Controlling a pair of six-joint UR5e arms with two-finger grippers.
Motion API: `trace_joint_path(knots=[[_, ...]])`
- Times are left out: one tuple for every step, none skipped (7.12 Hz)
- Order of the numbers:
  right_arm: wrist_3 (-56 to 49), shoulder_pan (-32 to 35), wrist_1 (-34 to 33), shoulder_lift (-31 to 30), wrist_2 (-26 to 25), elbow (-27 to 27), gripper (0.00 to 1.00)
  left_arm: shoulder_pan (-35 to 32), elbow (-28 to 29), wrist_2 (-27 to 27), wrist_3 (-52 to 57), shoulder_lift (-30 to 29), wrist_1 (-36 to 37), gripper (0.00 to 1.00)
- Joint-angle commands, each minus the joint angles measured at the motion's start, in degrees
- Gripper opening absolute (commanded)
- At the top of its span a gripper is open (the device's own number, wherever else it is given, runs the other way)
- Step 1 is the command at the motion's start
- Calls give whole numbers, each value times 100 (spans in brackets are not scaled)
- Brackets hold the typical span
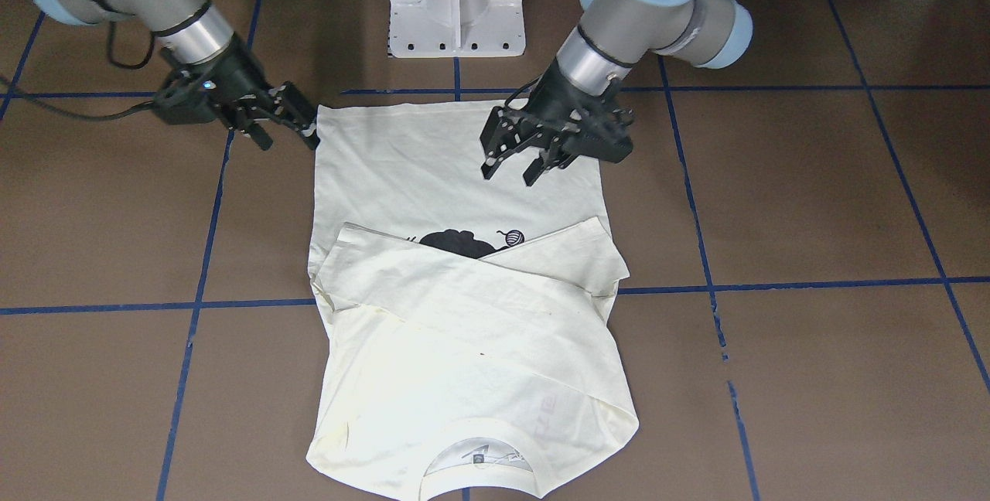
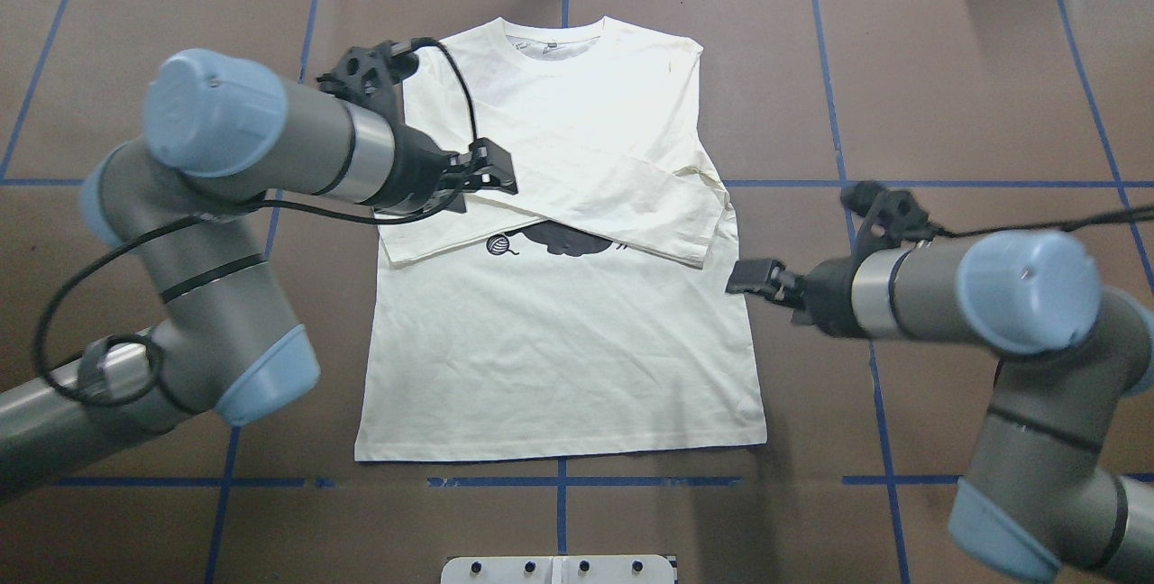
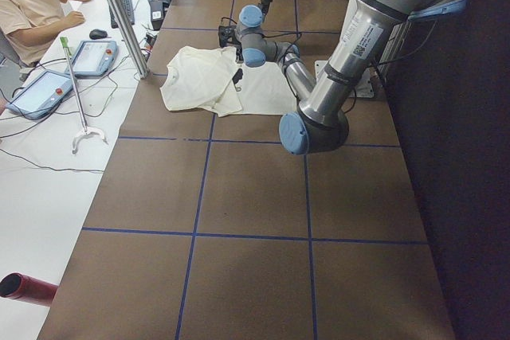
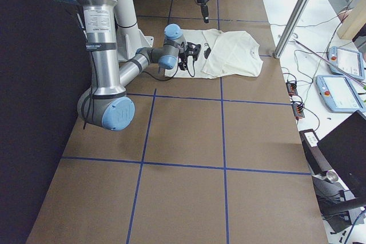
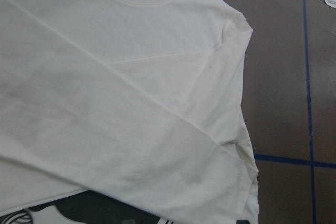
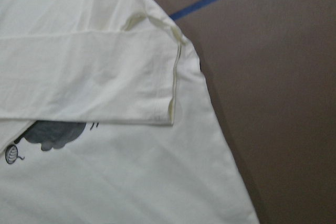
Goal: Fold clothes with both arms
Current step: 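Release the sleeve with the left gripper while the right gripper moves to the hem corner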
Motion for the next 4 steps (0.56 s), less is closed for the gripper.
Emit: trace_joint_path(knots=[[947, -1418, -769, 47, -1591, 112, 90, -7, -632, 14, 157, 726, 76, 69], [1107, -1658, -1315, 13, -1849, 156, 86, 2, -631, 15, 140, 718, 75, 71], [1256, -1773, -1417, -13, -1964, 130, 84, 2, -649, 23, 114, 709, 75, 72], [1258, -1792, -1479, -14, -1965, 121, 81, 11, -614, 24, 114, 701, 75, 73]])
